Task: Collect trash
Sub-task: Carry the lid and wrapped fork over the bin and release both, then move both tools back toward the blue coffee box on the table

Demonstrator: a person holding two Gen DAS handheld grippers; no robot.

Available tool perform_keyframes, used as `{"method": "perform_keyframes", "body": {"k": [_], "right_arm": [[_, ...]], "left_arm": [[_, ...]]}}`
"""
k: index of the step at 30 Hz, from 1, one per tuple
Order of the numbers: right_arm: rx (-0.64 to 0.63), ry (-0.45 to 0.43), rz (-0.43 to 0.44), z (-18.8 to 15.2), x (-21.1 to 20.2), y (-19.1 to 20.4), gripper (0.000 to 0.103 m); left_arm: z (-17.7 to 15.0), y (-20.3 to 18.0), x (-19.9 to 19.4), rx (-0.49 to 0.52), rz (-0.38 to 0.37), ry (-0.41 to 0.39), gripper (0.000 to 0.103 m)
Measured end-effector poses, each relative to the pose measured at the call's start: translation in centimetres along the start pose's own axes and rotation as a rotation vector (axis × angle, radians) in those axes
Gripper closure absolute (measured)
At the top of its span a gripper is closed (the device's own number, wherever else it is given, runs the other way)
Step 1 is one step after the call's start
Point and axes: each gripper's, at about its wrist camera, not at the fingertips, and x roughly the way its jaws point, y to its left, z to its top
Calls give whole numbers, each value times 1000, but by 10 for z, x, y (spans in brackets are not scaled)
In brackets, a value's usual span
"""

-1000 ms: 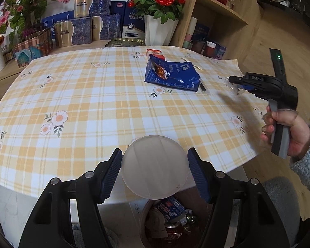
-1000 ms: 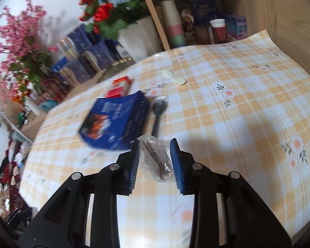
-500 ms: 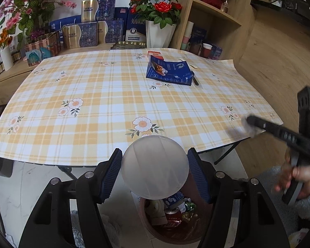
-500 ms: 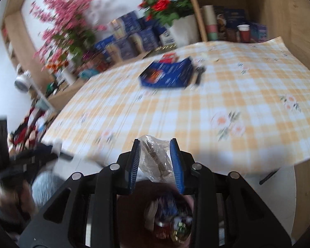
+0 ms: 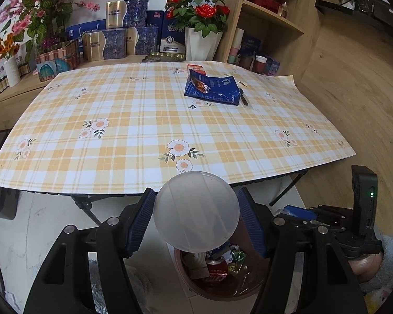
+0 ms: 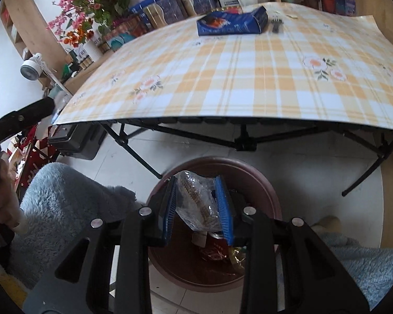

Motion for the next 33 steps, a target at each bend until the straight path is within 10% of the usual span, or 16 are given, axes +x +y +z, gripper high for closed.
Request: {"method": "perform_keyframes", "body": {"k": [8,16,23,33], "right_arm": [[18,26,16,-9,4,-1,54],[-6,-146,-149,-1,-24,-5,11],[49,-281,-334,5,-47,-31,6],[116,-246,-364,4,-40,-48,6]], "left_arm": [[-5,3,5,-21,-25,5,39],[-15,-4,19,21,-73,5,39],[-34,-18,44,118,-120,46,39],[-57,-36,76,206,-168,176,39]]}}
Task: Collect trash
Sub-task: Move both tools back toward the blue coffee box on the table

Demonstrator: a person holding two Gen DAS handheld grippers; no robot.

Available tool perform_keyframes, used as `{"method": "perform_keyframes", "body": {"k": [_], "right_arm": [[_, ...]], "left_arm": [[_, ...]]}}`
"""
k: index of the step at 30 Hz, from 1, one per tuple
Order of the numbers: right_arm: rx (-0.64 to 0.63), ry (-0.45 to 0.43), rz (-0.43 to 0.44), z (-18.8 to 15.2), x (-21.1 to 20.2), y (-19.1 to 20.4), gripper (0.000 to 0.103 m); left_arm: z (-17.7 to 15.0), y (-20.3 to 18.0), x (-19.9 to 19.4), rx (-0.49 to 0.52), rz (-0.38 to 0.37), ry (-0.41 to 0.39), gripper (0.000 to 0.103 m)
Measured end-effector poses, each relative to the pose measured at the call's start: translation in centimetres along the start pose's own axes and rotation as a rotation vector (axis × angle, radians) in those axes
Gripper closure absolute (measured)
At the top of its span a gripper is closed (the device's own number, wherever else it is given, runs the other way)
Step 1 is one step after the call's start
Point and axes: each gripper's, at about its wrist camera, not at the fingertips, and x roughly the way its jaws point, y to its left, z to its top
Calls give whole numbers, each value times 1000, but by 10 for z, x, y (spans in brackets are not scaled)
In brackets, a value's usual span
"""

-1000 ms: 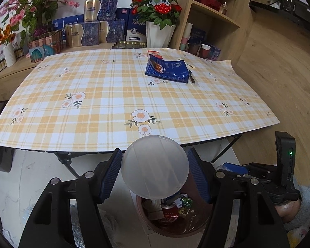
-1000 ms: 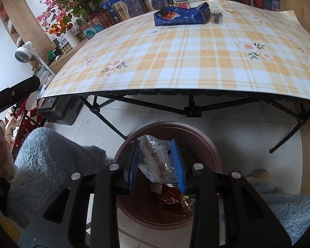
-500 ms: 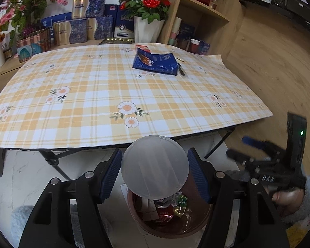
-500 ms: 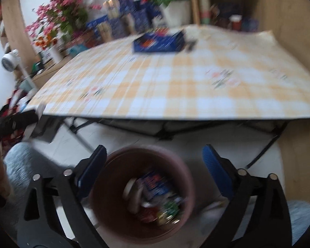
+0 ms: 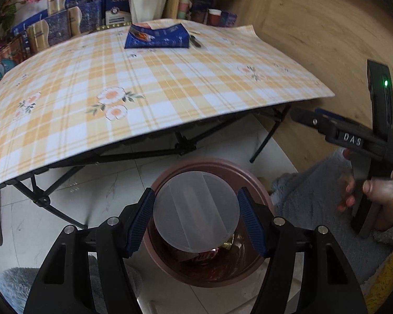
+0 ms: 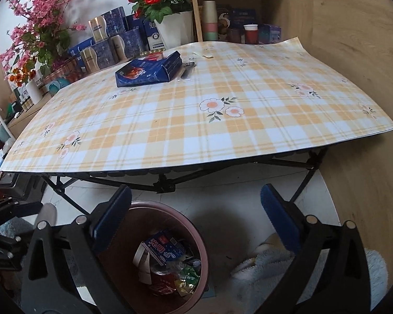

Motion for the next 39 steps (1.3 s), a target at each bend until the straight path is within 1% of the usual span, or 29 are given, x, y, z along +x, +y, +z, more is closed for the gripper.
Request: {"method": "perform_keyframes", "body": {"k": [7,13,16,18,22,32,35,39], "right_arm": [[4,10,7,-2,0,0,6],[11,20,9,-4,2,0,6],[11,22,9,-4,2,0,6],[11,24,10,-4,2,0,6],[15,26,9,-4,3,-1,6],[18,27,11,-4,3,-2,6],[22,24,9,-4,2,-2,6],[40,25,5,1,2,-7,6]], "left_arm": [[-3,-6,6,24,-23,29,39],[-4,-10,7,43,-31,36,39],[-4,-12,8,51,-33,39,35],[-4,-12,8,49,-34,36,29],[-3,-11,7,41,-26,28,29],[-1,-3,0,-8,-8,-8,29],[1,3,-3,-37,-1,-20,29],[7,17,-10,-107,-3,-33,29]]}}
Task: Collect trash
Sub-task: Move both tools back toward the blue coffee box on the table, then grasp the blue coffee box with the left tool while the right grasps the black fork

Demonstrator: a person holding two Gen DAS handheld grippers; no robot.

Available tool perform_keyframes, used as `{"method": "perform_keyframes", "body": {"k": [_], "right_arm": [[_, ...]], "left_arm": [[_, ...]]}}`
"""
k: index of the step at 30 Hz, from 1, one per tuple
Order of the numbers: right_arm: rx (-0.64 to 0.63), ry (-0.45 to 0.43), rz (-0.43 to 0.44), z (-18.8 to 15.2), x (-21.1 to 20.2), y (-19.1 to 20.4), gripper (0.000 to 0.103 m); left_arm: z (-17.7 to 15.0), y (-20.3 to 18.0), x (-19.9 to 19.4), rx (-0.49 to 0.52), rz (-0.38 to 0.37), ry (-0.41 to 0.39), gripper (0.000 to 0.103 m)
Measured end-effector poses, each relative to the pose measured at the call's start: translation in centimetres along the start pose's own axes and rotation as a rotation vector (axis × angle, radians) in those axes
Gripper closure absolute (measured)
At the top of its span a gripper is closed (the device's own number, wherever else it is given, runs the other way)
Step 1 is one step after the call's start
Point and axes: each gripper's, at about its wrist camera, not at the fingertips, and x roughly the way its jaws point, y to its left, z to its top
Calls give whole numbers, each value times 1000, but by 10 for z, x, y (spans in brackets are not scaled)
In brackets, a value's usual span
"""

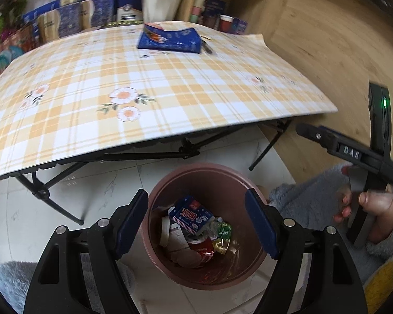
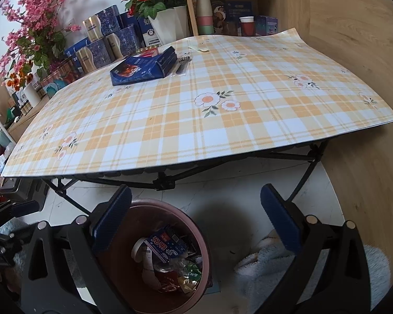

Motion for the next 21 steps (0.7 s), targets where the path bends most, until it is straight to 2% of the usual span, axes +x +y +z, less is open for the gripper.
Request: {"method": "perform_keyframes", "body": {"k": [5,7,12,18,21], "right_arm": [[-26,-33,55,28,-3,-8,6],[-47,-43,78,44,-3,-9,15],[-111,-33,119,98,16,-1,28],[-174,32,167,172,77,28,47],[-180,64,160,205,121,47,49]], "left_arm": [[27,22,-11,-80,-5,-24,29],[45,30,-15,-95,2,-42,30],[94,50,-15,-166,-21,-73,35],[152,71,6,-291,-97,-92,37],[176,79,29,-341,-130,-82,39]]}}
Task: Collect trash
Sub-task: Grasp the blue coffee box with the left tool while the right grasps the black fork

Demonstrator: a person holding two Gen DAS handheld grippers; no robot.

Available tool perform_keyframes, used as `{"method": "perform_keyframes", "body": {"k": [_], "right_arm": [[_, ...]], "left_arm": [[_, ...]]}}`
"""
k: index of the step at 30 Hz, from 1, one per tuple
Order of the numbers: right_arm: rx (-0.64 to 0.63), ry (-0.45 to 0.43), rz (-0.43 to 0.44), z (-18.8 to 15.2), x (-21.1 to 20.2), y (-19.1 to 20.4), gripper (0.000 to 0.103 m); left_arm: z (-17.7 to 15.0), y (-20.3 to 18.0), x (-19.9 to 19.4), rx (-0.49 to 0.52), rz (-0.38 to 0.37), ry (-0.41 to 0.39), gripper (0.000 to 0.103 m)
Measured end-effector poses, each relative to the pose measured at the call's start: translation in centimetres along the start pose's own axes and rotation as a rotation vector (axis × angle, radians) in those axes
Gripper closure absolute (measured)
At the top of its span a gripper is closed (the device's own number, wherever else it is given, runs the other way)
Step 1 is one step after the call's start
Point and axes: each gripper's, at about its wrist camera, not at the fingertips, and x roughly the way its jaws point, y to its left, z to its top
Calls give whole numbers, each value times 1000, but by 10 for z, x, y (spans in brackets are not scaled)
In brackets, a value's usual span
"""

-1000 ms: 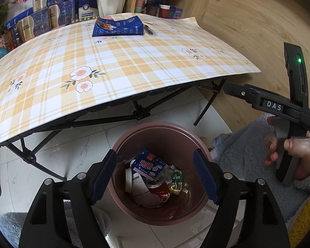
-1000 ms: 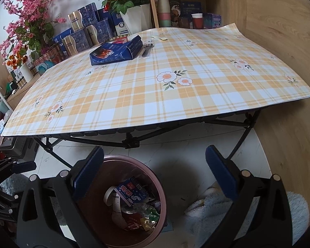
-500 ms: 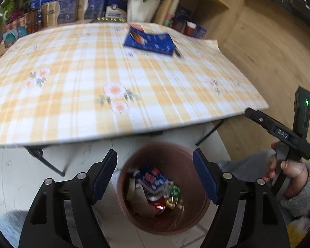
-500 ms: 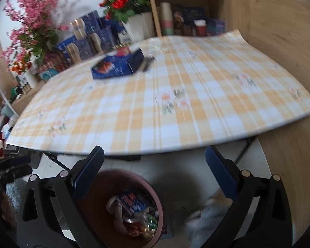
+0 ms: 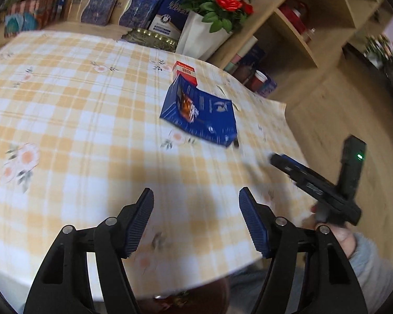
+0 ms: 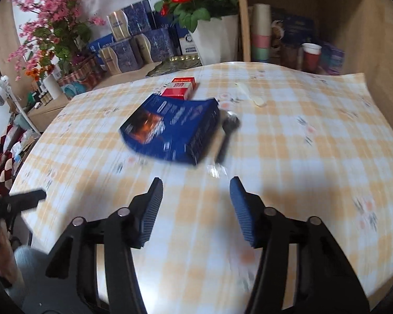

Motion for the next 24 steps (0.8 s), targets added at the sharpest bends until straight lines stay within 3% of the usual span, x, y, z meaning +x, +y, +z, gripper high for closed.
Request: {"method": "perform_keyframes", "body": {"k": [5,10,13,18,24], "right_arm": [[60,71,-3,38,66,0,53],[185,119,21,48,104,-13,66],[240,115,59,46,106,-17,69],[437,90,160,34,103,-39,72],[569,63,239,16,97,-53,73]], "left_arm": [[27,9,42,-58,-14,21,41],[43,24,71,-137,-40,36,43],[48,33,82,-185,-61,41,45],[51,36,95,-237,-113,26,45],[54,45,115,-367,-161,14,45]]}}
